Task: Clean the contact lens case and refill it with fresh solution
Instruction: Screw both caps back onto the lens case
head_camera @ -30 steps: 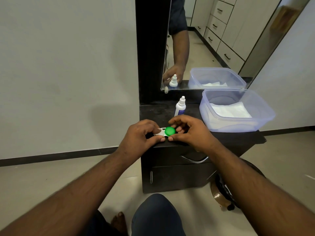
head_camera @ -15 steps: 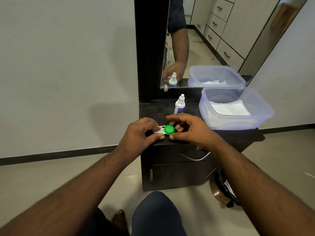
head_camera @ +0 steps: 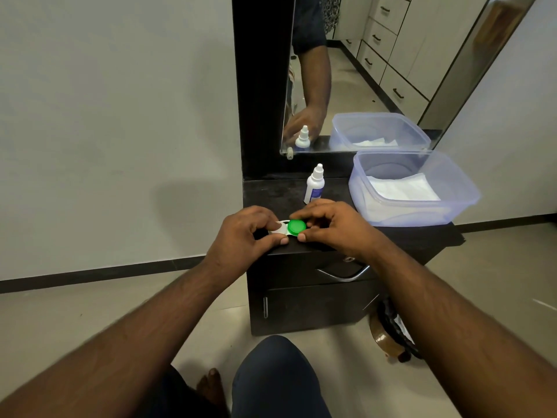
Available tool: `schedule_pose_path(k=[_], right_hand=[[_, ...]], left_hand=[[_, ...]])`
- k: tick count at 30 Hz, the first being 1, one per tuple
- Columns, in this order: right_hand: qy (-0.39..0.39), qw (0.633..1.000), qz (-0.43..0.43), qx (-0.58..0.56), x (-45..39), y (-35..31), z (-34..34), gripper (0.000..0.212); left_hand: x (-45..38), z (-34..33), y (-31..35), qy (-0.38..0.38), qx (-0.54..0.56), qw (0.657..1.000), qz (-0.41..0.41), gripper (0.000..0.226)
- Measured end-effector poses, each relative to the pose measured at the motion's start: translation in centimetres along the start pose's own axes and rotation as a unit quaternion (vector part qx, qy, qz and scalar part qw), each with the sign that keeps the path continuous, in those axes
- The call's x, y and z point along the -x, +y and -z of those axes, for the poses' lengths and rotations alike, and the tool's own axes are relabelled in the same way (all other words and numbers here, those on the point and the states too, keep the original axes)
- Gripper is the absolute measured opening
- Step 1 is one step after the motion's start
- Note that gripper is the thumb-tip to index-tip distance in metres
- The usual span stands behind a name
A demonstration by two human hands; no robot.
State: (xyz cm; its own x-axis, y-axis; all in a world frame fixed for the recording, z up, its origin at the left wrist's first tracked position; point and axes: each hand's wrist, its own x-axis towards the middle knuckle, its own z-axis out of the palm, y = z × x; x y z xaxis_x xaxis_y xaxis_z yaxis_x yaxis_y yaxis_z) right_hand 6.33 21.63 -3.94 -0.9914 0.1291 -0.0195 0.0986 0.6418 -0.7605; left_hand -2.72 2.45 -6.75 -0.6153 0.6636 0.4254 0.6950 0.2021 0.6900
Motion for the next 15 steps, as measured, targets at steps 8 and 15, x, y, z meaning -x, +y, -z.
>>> schedule_pose_path(k=[8,15], right_hand=[[0.048,0.997,0.013,0.051,0.1,-0.3,-0.9,0.042],[0.077,0.996,-0.001,0.054,0.3,-0.7,-1.5,0.04]], left_hand=[[-0.1,0.2,0.3,-0.02,0.012,1.0,0.007,0.018],[0.2,0.5,0.7,-0.036,-0.02,0.999,0.017,0.021]])
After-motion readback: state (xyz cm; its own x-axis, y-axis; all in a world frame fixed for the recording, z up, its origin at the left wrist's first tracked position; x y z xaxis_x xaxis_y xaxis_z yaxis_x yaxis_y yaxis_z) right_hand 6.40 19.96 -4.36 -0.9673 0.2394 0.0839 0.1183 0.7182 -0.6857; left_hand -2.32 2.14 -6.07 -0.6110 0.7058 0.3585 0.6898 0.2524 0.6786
